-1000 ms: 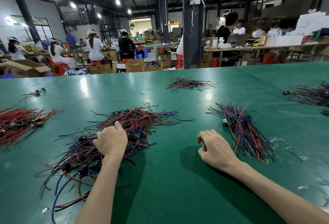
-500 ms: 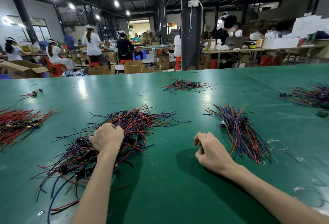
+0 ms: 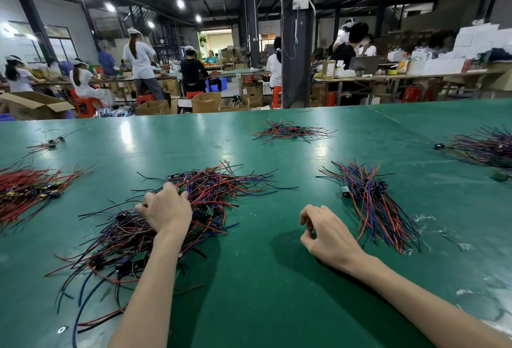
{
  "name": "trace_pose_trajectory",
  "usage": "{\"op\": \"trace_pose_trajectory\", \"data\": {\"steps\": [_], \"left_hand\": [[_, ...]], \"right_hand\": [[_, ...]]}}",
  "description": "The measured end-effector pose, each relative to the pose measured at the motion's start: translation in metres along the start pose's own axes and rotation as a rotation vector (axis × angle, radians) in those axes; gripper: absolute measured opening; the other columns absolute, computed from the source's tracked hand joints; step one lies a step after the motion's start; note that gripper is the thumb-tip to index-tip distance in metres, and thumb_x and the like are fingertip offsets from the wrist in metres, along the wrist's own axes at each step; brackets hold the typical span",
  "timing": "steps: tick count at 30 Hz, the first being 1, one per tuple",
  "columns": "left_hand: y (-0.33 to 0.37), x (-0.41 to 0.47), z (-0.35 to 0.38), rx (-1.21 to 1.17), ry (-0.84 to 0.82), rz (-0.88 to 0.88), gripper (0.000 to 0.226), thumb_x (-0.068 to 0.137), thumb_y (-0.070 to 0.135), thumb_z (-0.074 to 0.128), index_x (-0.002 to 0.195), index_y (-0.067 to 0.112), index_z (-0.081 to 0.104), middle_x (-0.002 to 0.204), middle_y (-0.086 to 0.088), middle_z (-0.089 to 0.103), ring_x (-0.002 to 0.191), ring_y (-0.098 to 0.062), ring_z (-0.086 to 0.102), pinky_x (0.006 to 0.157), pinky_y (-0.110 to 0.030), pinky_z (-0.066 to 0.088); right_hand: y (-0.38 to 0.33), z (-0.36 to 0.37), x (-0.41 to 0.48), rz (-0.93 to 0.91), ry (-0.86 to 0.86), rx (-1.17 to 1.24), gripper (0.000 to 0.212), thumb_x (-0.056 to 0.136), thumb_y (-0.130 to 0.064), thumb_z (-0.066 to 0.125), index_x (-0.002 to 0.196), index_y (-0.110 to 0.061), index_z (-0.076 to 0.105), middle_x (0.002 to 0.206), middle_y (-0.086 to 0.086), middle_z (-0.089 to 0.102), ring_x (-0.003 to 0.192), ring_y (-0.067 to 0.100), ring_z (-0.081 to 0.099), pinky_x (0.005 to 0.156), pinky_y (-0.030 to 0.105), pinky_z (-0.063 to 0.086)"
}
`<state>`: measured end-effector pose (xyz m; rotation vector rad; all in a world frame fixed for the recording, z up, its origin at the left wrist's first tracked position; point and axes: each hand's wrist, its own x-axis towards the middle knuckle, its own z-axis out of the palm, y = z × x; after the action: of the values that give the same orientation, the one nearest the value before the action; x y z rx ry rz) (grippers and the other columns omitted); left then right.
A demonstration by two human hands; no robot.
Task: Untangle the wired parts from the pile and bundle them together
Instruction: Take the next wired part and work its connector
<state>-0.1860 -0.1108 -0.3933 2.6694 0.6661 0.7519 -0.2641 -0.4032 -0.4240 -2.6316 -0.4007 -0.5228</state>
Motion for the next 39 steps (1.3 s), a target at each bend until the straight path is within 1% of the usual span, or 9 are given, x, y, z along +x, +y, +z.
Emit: {"op": "trace_pose_trajectory", "data": {"steps": [3,7,10,15,20,24,30,35,39], "left_hand": [[0.007,-0.002,-0.01,-0.339,0.242,0.13,0.018,0.091,0.022,0.061,0.101,0.007,0.063,0.092,-0.015,0.069,0.096,-0.032,0.055,0.093,-0.043,0.028],[0.024,-0.017,-0.027,-0.617,0.405,0.579,0.02,0.086,0.01,0.063,0.103,-0.001,0.06,0.094,-0.016,0.067,0.088,-0.031,0.061,0.088,-0.035,0.04],[0.043,-0.035,-0.029,-0.685,0.335,0.791,0.021,0.084,0.001,0.066,0.104,-0.001,0.061,0.092,-0.014,0.066,0.083,-0.028,0.062,0.079,-0.032,0.048],[0.063,-0.07,-0.02,-0.732,0.132,0.979,0.019,0.085,0.003,0.066,0.103,-0.002,0.063,0.09,-0.01,0.062,0.081,-0.023,0.059,0.077,-0.034,0.05],[0.075,-0.096,-0.011,-0.661,0.023,1.094,0.016,0.086,0.012,0.065,0.1,0.003,0.063,0.089,-0.008,0.062,0.082,-0.027,0.06,0.076,-0.037,0.047],[0.078,-0.113,-0.007,-0.667,-0.135,1.125,0.027,0.086,0.011,0.065,0.108,0.019,0.051,0.092,-0.009,0.059,0.079,-0.029,0.061,0.07,-0.04,0.05],[0.077,-0.122,-0.004,-0.584,-0.198,1.142,0.034,0.086,0.016,0.065,0.118,0.007,0.058,0.099,-0.006,0.059,0.086,-0.026,0.062,0.071,-0.039,0.052],[0.077,-0.12,-0.001,-0.587,-0.271,0.936,0.023,0.094,0.02,0.056,0.116,0.014,0.061,0.105,0.002,0.065,0.091,-0.018,0.06,0.08,-0.035,0.048],[0.078,-0.119,-0.002,-0.687,-0.574,0.714,0.012,0.086,0.009,0.065,0.097,0.01,0.07,0.09,0.001,0.071,0.079,-0.01,0.061,0.077,-0.016,0.047]], "right_hand": [[-0.001,-0.001,0.0,0.01,-0.003,0.016,0.016,0.077,-0.01,0.054,0.091,-0.016,0.05,0.076,-0.005,0.052,0.081,0.015,0.044,0.067,0.021,0.029],[-0.002,0.0,0.0,0.014,-0.01,0.065,0.014,0.076,-0.009,0.054,0.089,-0.014,0.051,0.074,-0.004,0.052,0.078,0.014,0.044,0.068,0.022,0.033],[-0.004,-0.002,0.002,0.034,0.011,0.132,0.011,0.074,-0.006,0.058,0.084,-0.011,0.055,0.074,-0.003,0.056,0.073,0.012,0.045,0.068,0.023,0.035],[-0.01,-0.007,0.004,0.189,0.067,0.466,0.018,0.072,0.002,0.062,0.071,-0.015,0.059,0.058,-0.011,0.054,0.051,-0.004,0.047,0.054,0.009,0.035],[-0.013,-0.011,0.01,0.358,0.022,0.782,0.028,0.08,0.006,0.056,0.068,-0.018,0.063,0.053,-0.009,0.053,0.049,0.003,0.045,0.054,0.017,0.04],[-0.014,-0.014,0.012,0.472,0.004,1.174,0.019,0.088,-0.002,0.055,0.074,-0.01,0.063,0.058,0.0,0.057,0.049,0.01,0.047,0.046,0.024,0.043],[-0.007,-0.013,0.012,0.523,0.048,1.171,0.009,0.087,-0.001,0.062,0.08,-0.005,0.066,0.064,0.003,0.059,0.053,0.012,0.054,0.052,0.024,0.051],[0.0,-0.015,0.016,0.543,0.155,1.156,0.01,0.088,0.002,0.061,0.081,-0.002,0.065,0.067,0.008,0.062,0.055,0.009,0.058,0.056,0.02,0.054],[0.005,-0.016,0.017,0.578,0.178,1.189,0.007,0.088,0.004,0.059,0.089,0.002,0.066,0.071,0.01,0.065,0.059,0.011,0.061,0.058,0.02,0.056]]}}
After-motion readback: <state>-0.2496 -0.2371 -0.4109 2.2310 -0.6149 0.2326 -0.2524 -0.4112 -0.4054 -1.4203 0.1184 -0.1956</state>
